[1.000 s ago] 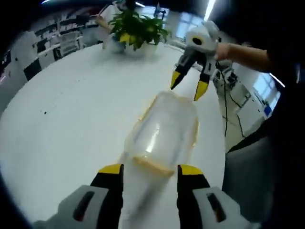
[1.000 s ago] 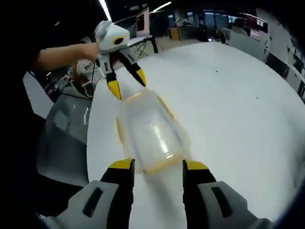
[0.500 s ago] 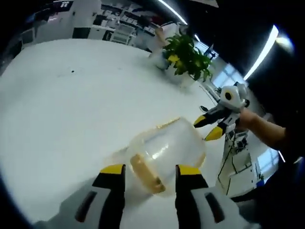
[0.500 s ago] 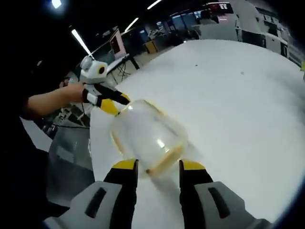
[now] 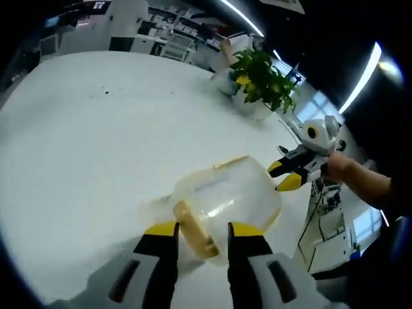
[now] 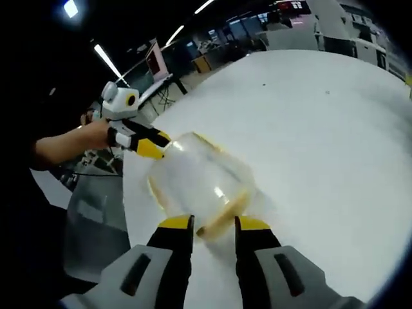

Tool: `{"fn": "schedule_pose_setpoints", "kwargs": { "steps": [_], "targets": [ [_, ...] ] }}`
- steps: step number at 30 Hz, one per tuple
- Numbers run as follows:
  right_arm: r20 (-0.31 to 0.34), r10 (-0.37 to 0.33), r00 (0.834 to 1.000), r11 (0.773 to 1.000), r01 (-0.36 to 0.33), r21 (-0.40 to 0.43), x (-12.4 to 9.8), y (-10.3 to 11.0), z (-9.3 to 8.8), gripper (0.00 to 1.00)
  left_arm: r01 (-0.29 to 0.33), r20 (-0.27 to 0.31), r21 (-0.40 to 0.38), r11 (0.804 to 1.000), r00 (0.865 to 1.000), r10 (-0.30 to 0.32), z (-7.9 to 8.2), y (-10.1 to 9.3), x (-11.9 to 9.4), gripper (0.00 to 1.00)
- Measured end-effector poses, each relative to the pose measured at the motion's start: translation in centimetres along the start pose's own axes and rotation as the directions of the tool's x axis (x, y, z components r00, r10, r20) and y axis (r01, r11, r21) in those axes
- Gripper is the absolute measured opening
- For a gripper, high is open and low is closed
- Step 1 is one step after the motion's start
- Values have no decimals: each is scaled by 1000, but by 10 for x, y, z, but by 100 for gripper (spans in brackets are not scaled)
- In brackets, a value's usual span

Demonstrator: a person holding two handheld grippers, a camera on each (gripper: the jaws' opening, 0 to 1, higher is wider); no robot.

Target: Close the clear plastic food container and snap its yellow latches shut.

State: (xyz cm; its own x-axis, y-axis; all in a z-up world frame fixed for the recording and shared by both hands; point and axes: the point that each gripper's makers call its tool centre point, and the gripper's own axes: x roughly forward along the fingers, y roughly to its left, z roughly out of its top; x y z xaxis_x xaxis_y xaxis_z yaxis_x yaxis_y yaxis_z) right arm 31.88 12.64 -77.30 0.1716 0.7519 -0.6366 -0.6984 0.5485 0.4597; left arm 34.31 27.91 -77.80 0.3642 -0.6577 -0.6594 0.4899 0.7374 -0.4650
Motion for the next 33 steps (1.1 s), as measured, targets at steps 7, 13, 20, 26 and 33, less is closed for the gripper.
{"fn": "schedule_pose_setpoints", "kwargs": {
  "steps": [7, 13, 20, 26, 33],
  "targets": [
    [-19, 43, 999, 998, -44, -44, 4, 0, 3, 19, 5, 42, -33, 999, 999, -4, 0, -1, 1, 15],
    [23, 26, 999, 999, -27, 44, 5, -6, -1, 19, -15, 62, -87, 996, 998, 21, -1, 2, 6, 15],
    [46, -9, 999, 996, 4, 90, 5, -5, 0, 20, -36, 50, -93, 995, 998, 40, -1, 3, 6, 16],
    [66, -26, 997, 994, 19, 111, 4, 0, -1, 21, -25, 94, -79, 997, 995, 33, -3, 4, 3, 17],
    [85, -90, 992, 993, 84, 77, 2, 0, 2, 22, -38, 104, -40, 998, 994, 42, 1, 3, 2, 20]
  ]
}}
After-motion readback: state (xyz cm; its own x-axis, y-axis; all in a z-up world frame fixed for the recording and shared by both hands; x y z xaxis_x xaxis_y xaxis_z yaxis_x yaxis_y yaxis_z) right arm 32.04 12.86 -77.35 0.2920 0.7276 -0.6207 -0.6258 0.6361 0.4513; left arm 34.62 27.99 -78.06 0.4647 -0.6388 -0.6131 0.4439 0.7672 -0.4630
